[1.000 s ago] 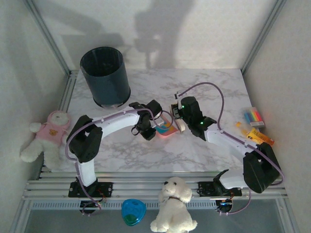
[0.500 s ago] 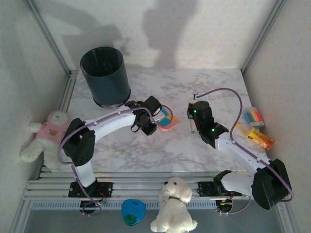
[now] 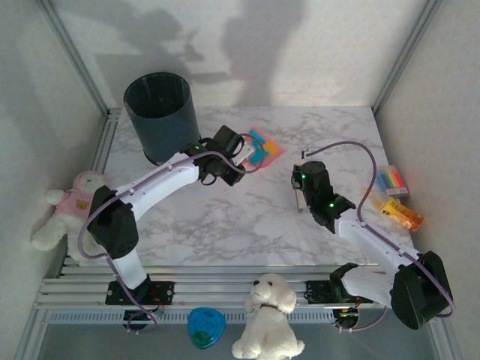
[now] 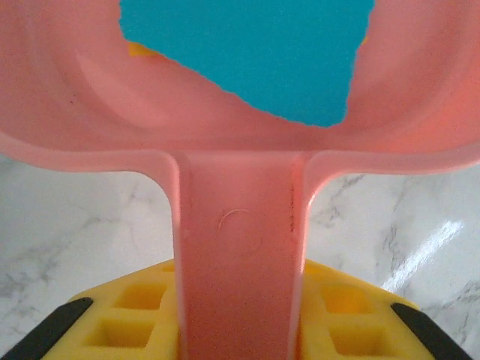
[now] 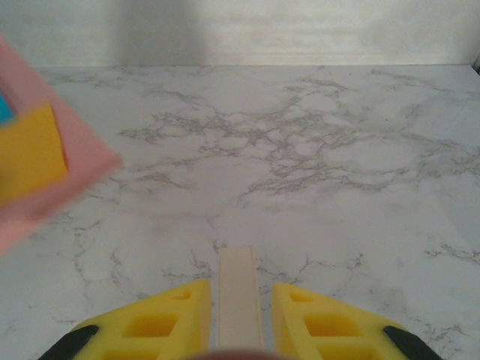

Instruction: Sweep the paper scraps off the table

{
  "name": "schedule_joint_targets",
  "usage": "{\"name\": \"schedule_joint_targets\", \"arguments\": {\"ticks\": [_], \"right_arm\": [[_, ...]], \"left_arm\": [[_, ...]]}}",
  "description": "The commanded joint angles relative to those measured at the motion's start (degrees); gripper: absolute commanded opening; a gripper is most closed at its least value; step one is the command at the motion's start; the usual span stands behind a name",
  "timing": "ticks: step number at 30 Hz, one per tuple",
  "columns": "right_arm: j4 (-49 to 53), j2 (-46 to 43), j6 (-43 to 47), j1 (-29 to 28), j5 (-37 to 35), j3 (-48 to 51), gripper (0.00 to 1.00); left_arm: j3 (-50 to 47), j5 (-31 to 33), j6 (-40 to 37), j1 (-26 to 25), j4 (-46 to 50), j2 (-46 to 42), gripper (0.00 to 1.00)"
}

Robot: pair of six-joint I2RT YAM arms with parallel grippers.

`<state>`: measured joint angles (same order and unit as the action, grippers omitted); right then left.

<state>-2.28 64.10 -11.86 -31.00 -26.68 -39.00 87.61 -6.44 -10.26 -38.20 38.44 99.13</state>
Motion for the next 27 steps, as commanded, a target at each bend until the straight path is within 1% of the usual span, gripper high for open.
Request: {"name": "schedule_joint_targets", "arguments": {"ticks": [1,7,11,22,27], "right_arm": [[-1.14,-1.38,-0.46,0.32,1.07,0.2,0.0],[-1.67,-0.78,0.04,0.3,3.05,0.16,0.0],[-1.58,-0.03,0.04,0.41,3.98,-0.09,0.0],[-1.56,0.69,-0.53,0.35,5.23,-0.26,0.0],[-1.11,1.05,-0.62,0.32,5.58,-0.63,0.0]], "left_arm": [[2.4,-1.49,1.74,1.51,-3.41,-3.08,0.0],[2.33,-6.69,3.34,4.63,-7.79,-6.5,0.0],[2.67,-11.58,4.67,7.42,-9.91,-8.05,0.0],[2.56,-17.47,9.55,14.02,-15.79,-11.45,0.0],[2.46,-22.24,13.97,17.89,-18.79,-11.71,0.0]]}}
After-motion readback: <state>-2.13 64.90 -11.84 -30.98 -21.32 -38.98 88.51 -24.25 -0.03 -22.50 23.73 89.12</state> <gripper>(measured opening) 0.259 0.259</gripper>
